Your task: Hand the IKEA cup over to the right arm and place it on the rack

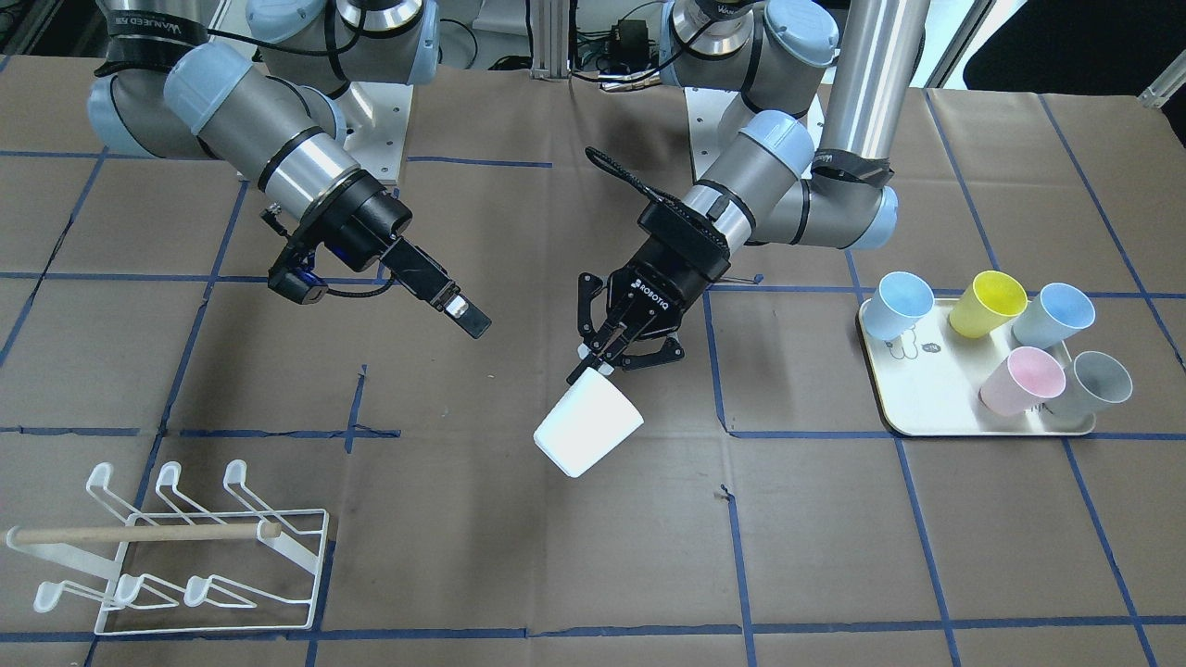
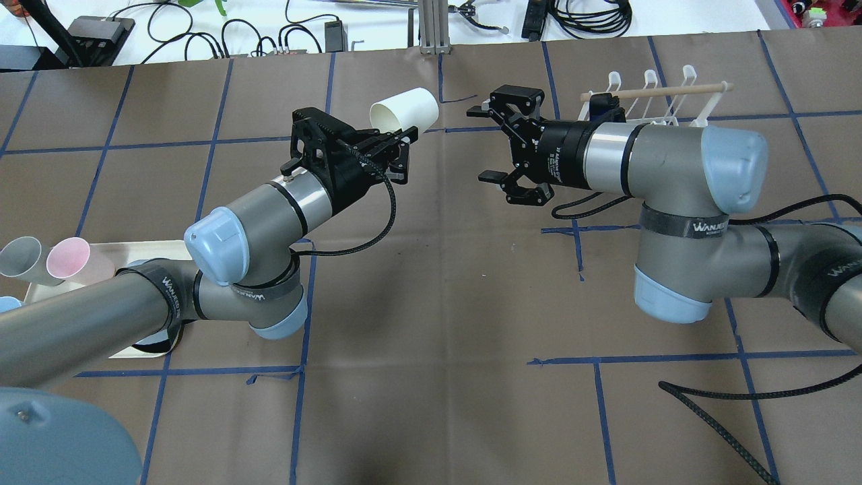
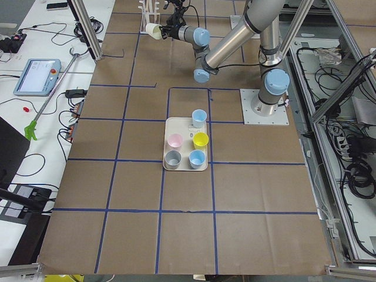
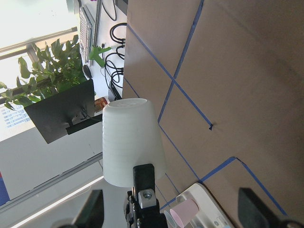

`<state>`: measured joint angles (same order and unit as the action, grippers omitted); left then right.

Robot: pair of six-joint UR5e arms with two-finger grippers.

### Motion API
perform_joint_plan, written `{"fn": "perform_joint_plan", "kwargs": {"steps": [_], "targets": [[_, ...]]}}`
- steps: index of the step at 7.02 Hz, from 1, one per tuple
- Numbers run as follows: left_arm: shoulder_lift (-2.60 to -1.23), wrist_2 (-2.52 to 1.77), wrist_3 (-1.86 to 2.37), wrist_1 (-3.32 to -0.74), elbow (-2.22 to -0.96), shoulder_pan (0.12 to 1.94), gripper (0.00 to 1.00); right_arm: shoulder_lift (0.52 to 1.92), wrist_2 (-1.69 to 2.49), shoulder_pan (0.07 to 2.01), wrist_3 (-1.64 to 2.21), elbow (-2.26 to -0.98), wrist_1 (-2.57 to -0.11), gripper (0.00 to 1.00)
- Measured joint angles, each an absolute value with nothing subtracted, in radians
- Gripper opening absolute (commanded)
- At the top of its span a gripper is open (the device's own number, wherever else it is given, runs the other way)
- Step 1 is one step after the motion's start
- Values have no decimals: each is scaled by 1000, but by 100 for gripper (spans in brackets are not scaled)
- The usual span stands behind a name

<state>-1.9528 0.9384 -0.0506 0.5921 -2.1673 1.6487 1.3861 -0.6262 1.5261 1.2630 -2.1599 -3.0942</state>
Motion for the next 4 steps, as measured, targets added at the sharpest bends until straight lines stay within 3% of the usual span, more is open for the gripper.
{"fn": "perform_joint_plan", "kwargs": {"steps": [4], "targets": [[-1950,938,-51,591,-2169,1649,0,1291,-601,1526,1230,-2084,-3100,95]]}}
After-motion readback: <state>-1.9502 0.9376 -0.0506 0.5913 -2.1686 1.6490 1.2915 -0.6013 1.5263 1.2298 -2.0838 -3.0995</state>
